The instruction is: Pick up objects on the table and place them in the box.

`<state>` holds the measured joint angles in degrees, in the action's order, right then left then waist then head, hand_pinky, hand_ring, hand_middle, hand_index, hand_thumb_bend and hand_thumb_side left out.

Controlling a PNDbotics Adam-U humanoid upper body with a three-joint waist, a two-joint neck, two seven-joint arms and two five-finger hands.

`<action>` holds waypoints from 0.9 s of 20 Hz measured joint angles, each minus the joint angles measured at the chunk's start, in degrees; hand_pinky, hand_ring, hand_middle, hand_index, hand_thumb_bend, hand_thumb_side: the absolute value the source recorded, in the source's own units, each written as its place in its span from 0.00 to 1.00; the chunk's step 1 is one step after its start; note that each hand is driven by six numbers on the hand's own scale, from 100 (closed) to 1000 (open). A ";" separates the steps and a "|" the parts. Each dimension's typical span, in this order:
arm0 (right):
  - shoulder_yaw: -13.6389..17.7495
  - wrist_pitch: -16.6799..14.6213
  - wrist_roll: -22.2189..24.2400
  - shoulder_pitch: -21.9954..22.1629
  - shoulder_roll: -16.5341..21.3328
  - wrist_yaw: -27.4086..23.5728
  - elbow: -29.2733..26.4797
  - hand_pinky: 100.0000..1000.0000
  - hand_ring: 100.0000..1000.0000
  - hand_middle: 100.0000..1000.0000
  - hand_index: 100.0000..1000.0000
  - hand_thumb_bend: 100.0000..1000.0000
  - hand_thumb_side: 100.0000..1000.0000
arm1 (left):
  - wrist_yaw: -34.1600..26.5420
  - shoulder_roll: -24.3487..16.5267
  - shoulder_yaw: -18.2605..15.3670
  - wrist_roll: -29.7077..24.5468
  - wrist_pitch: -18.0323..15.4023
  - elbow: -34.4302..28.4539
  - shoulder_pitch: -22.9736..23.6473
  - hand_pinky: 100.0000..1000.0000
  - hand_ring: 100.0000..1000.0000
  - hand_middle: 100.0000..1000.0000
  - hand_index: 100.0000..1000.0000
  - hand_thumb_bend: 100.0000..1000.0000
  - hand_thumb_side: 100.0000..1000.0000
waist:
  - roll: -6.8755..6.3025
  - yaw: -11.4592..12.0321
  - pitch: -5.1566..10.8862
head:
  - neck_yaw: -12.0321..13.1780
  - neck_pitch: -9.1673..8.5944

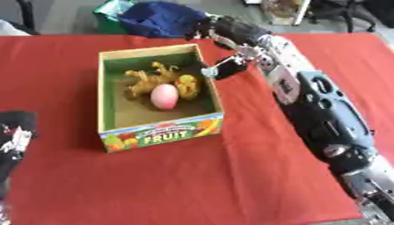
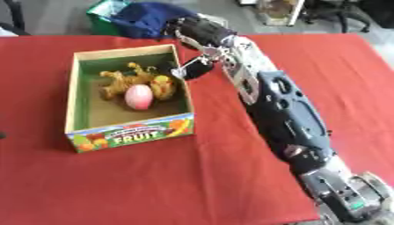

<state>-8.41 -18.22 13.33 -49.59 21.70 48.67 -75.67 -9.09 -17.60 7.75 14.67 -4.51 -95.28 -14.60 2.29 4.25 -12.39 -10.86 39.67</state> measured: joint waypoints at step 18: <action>11.97 12.93 -18.46 23.93 5.22 -41.95 -21.99 0.49 0.52 0.60 0.74 0.00 0.23 | 0.00 -0.03 -0.54 1.01 -0.49 0.00 0.46 0.51 0.64 0.45 0.58 0.49 0.35 | 0.32 -1.34 -0.23 | 4.44 0.03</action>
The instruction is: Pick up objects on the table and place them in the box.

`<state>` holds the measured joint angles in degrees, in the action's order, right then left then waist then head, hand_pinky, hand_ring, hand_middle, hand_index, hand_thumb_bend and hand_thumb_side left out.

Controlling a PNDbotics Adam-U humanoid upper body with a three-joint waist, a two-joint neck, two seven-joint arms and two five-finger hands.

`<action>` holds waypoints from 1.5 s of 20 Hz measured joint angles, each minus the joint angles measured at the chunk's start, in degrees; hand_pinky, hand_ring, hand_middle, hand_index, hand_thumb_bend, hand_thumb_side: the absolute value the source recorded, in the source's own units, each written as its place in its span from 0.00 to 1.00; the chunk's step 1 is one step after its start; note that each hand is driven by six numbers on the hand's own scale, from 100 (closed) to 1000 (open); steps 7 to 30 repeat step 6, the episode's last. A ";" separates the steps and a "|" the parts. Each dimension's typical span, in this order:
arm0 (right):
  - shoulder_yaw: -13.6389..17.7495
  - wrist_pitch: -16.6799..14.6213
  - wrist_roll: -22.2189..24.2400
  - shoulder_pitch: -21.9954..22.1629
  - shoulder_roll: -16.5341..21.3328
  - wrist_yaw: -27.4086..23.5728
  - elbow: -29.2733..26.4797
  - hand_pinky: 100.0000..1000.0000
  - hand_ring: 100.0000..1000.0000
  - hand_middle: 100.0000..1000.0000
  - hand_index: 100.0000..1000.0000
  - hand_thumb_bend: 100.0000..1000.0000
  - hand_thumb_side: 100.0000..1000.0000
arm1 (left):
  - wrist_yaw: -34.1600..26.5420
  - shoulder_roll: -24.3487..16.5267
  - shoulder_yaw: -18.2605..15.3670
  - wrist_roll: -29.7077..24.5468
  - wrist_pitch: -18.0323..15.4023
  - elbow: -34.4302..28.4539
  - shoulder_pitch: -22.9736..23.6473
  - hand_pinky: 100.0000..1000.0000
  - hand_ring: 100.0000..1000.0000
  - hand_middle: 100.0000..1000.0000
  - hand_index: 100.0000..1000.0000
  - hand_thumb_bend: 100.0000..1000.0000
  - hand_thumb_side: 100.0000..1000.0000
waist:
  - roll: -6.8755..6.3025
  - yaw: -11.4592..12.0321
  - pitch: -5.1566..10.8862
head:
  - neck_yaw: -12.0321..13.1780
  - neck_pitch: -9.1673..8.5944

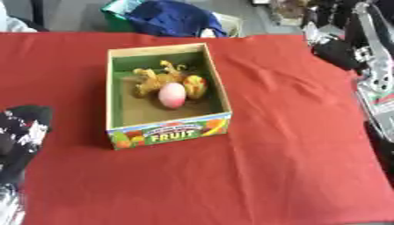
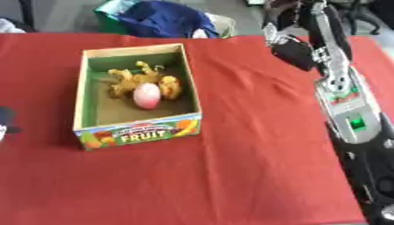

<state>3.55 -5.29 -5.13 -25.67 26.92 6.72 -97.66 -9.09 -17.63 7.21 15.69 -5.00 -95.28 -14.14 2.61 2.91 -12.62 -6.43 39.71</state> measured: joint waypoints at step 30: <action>1.71 0.22 -2.07 3.95 -1.24 -1.82 -3.45 0.48 0.51 0.59 0.74 0.00 0.26 | -0.01 0.00 -0.15 0.88 -0.14 0.00 0.03 0.50 0.63 0.44 0.57 0.49 0.34 | 0.00 -0.01 -0.09 | 1.14 0.06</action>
